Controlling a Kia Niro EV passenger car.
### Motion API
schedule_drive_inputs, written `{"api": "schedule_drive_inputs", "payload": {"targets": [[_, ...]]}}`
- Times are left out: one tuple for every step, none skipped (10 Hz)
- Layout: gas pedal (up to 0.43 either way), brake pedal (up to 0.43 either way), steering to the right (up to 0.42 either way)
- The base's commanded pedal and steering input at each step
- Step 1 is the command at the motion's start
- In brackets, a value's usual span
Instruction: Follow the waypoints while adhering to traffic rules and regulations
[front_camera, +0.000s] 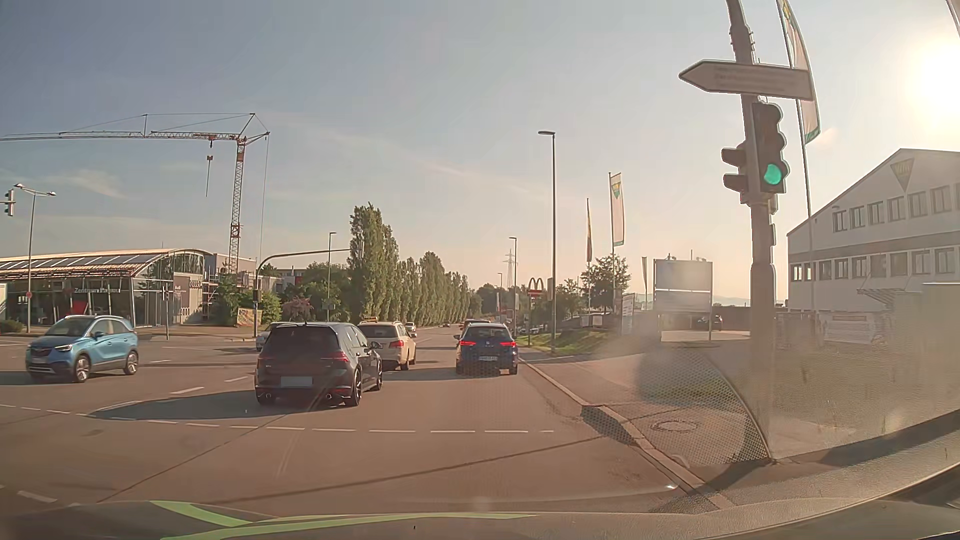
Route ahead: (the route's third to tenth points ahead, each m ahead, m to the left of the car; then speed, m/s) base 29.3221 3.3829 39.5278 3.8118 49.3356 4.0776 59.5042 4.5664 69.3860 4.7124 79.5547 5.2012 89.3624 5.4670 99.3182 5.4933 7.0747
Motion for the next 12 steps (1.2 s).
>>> {"api": "schedule_drive_inputs", "payload": {"targets": [[0.228, 0.000, 0.000], [0.228, 0.000, 0.000], [0.228, 0.000, 0.001], [0.228, 0.000, 0.001], [0.228, 0.000, 0.001], [0.228, 0.000, 0.002], [0.228, 0.000, 0.002], [0.228, 0.000, 0.002], [0.228, 0.000, 0.001], [0.228, 0.000, 0.001], [0.228, 0.000, 0.001], [0.228, 0.000, 0.001]]}}
